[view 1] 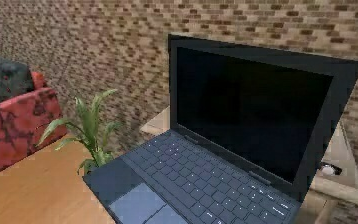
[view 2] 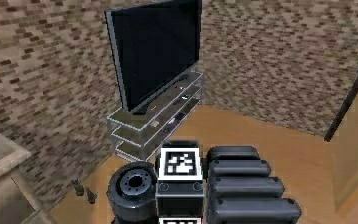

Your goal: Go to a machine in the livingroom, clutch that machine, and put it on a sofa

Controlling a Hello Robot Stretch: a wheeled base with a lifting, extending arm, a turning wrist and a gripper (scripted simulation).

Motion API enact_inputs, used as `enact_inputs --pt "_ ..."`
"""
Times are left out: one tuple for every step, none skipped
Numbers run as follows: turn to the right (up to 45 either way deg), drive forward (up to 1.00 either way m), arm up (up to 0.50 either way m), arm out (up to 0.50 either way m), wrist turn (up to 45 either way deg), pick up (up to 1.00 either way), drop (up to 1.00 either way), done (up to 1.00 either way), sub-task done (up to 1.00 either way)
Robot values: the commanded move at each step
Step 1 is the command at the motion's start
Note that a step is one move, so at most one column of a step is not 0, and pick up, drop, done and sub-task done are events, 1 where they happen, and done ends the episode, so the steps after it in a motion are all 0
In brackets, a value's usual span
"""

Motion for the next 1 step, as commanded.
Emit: enact_inputs --pt "-45.0 0.00 0.00 0.00 0.0 0.00 0.00 0.00 0.00"
